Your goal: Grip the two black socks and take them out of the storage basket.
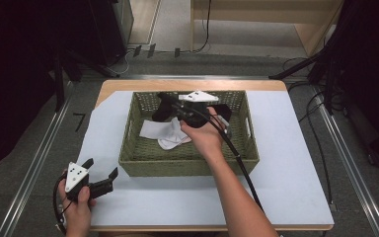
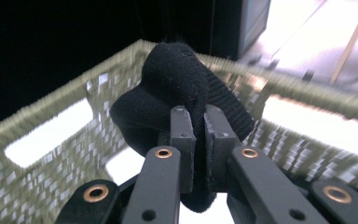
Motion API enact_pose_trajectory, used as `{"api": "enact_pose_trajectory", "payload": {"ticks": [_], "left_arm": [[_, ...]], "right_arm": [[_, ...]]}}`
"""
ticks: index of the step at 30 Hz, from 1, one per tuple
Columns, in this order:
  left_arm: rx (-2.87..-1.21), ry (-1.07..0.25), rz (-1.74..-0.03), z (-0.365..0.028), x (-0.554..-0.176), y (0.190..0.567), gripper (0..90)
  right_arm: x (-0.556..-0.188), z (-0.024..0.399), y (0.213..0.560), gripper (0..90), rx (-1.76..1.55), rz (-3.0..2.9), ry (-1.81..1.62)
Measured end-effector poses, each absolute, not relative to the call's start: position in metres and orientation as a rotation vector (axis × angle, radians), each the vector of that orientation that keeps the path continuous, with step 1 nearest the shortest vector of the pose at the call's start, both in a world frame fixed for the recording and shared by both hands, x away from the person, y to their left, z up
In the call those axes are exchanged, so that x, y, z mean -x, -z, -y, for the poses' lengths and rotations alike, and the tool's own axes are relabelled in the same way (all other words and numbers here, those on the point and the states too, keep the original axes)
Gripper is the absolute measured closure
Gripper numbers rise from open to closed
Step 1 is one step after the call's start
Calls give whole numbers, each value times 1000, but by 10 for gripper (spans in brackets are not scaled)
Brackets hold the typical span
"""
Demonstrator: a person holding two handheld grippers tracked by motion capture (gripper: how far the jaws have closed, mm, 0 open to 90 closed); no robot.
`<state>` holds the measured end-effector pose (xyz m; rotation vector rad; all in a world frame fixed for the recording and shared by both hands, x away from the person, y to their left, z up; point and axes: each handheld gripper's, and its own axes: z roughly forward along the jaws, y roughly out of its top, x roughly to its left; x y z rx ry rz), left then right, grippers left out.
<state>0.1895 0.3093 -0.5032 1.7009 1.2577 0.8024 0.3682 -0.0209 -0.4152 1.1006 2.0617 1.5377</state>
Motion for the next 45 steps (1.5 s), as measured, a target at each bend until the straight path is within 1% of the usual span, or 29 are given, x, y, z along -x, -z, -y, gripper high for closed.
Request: {"api": "enact_pose_trajectory", "payload": {"ticks": [8,17,28,29,37,45], "left_arm": [[-1698,-804,-1256,-309,-190,503,84],[-1696,-805,-1256,-309,-190,503,84],[-1698,-806,-1256,-308,-189,503,84],[-1698,-806,-1256,-308,-189,503,84],[-1699,-813,-1253,-308,-189,503,84],[-1698,-815,-1254,-308,-189,503,84]], "right_arm": [[-353,44,392,856,-949,-1821,-1692],[-345,67,380,856,-920,-1670,-1703],[-337,122,375,856,-984,-1448,-1685],[-337,122,375,856,-984,-1448,-1685],[-331,170,370,856,-1015,-1334,-1623],[-326,214,377,856,-1068,-1267,-1559]]}}
